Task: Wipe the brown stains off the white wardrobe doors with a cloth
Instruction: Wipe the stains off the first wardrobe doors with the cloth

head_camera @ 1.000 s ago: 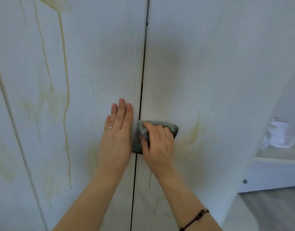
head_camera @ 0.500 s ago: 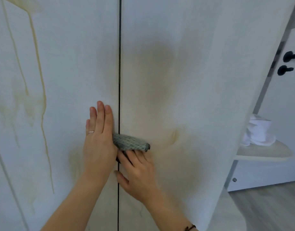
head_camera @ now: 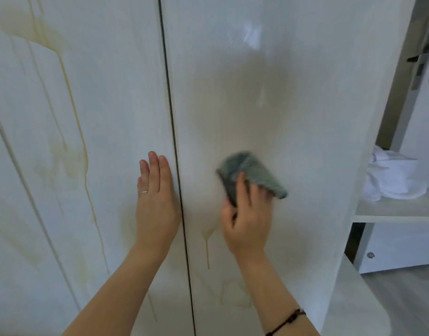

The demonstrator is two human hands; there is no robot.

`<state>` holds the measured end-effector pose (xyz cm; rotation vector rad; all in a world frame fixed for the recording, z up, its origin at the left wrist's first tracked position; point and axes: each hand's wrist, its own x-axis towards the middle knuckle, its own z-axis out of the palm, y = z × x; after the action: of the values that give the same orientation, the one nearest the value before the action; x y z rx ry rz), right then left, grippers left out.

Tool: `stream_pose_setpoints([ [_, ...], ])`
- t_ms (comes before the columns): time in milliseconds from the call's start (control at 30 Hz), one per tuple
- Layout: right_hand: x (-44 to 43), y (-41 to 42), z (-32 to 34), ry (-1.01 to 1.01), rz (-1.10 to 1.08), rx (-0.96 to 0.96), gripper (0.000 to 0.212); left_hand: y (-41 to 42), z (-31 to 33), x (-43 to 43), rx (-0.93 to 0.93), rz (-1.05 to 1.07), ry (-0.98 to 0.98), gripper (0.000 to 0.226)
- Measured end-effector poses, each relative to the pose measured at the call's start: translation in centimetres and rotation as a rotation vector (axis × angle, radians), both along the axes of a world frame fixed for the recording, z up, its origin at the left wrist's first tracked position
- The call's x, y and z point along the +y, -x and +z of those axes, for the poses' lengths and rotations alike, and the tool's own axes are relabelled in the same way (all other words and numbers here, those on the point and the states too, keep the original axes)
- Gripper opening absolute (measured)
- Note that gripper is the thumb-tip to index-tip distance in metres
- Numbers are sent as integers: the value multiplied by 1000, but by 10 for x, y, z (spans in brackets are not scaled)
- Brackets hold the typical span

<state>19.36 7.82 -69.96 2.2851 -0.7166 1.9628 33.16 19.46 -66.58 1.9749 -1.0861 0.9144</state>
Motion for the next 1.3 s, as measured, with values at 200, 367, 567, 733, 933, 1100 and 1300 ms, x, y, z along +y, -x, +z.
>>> stream_pose_setpoints([
  [200, 5, -3, -20, 232, 101, 293, 58, -11, -9, -7, -39, -46, 67, 86],
  [367, -30, 57, 33, -212, -150, -201, 46, -4, -9, -11, 44, -44, 107, 107],
  [567, -29, 43, 47, -331, -269, -354, 20, 8, -49, -5, 123, -135, 139, 107],
  [733, -8, -22, 61, 36, -122, -242, 32, 5, -50, -5, 126, -150, 193, 104],
  [933, 45, -66, -59, 361, -39, 137, 14, -7, -34, 19, 28, -208, 254, 60],
  [1100, 1, -30, 11, 195, -106, -140, 9, -14, -35, 14, -61, -171, 292, 60],
  [1300, -33, 22, 23, -265, -125, -577, 34, 6, -45, -4, -29, -178, 312, 65],
])
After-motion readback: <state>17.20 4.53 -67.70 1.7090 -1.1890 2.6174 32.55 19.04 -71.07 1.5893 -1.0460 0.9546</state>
